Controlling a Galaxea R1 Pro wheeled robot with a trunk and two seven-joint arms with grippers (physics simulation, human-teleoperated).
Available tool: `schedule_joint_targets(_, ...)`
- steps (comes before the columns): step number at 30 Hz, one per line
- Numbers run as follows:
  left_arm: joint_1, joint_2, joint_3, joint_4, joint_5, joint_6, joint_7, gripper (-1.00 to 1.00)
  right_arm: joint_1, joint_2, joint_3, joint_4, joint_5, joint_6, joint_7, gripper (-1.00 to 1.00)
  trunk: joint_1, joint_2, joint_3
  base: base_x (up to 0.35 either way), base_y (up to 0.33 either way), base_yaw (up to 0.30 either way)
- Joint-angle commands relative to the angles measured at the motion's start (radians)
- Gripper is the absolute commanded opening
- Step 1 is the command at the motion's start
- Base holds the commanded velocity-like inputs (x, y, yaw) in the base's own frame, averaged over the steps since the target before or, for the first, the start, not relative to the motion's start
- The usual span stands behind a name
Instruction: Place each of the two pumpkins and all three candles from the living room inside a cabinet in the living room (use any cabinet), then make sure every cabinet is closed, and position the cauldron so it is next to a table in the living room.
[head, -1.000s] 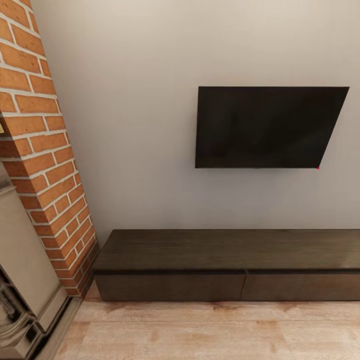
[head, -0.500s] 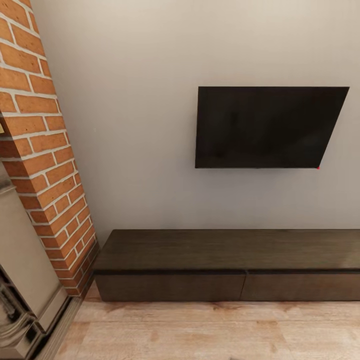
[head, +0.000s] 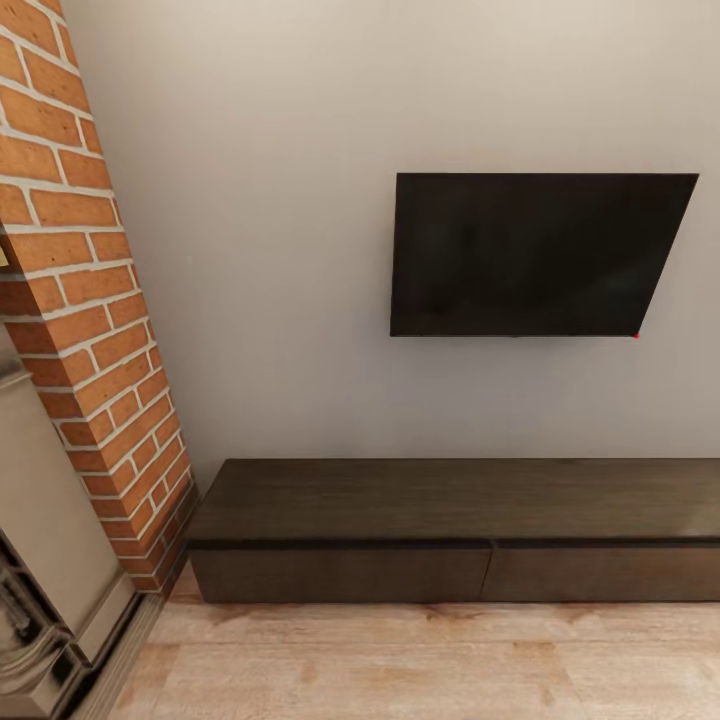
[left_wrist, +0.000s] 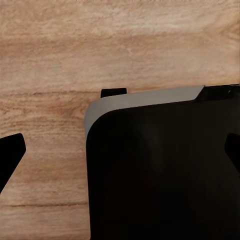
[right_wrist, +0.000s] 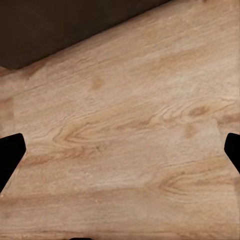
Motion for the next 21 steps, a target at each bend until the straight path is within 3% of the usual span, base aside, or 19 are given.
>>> schedule_joint_targets(1, -0.001, 0.0, -0.003, 0.001, -0.001, -0.003, -0.001, 1.0, 0.0, 0.001, -0.005, 0.003, -0.021, 0.003, 0.009, 1.0, 0.0, -0.001, -0.001, 0.0, 0.0, 0.0)
schedule_joint_targets(5, 0.0, 0.0, -0.003, 0.001, -0.001, -0.003, -0.001, 1.0, 0.0, -0.001, -0.007, 0.017, -0.068, -0.005, 0.017, 1.0, 0.0, -0.001, -0.001, 0.0, 0.0, 0.0)
schedule_joint_targets(8, -0.001, 0.001, -0.004, 0.001, -0.001, -0.003, -0.002, 1.0, 0.0, -0.005, -0.009, 0.024, -0.136, -0.006, 0.044, 1.0, 0.0, -0.001, -0.001, 0.0, 0.0, 0.0)
schedule_joint_targets(10, -0.001, 0.001, -0.004, 0.001, -0.001, -0.002, -0.002, 1.0, -0.001, -0.012, -0.013, 0.025, -0.22, -0.004, 0.156, 1.0, 0.0, -0.001, -0.001, 0.0, 0.0, 0.0)
schedule_joint_targets(11, -0.001, 0.001, -0.005, 0.001, -0.001, -0.002, -0.002, 1.0, -0.004, -0.026, -0.018, 0.026, -0.286, -0.003, 0.279, 1.0, 0.0, -0.001, -0.001, 0.0, 0.0, 0.0)
schedule_joint_targets(14, -0.001, 0.002, -0.005, 0.001, 0.0, -0.002, -0.002, 1.0, -0.011, -0.063, -0.023, 0.029, -0.383, 0.0, 0.463, 1.0, 0.0, -0.001, -0.001, 0.0, 0.0, 0.0)
schedule_joint_targets(15, -0.001, 0.002, -0.005, 0.001, 0.0, -0.002, -0.002, 1.0, -0.014, -0.085, -0.025, 0.036, -0.437, 0.002, 0.534, 1.0, 0.0, -0.001, -0.001, 0.0, 0.0, 0.0)
schedule_joint_targets(17, -0.001, 0.002, -0.005, 0.001, 0.0, -0.002, -0.002, 1.0, -0.017, -0.108, -0.027, 0.059, -0.492, 0.002, 0.582, 1.0, 0.0, -0.001, -0.001, 0.0, 0.0, 0.0)
schedule_joint_targets(21, -0.001, 0.001, -0.004, 0.001, -0.001, -0.002, -0.002, 1.0, -0.019, -0.12, -0.049, 0.084, -0.536, 0.002, 0.613, 1.0, 0.0, -0.001, -0.001, 0.0, 0.0, 0.0)
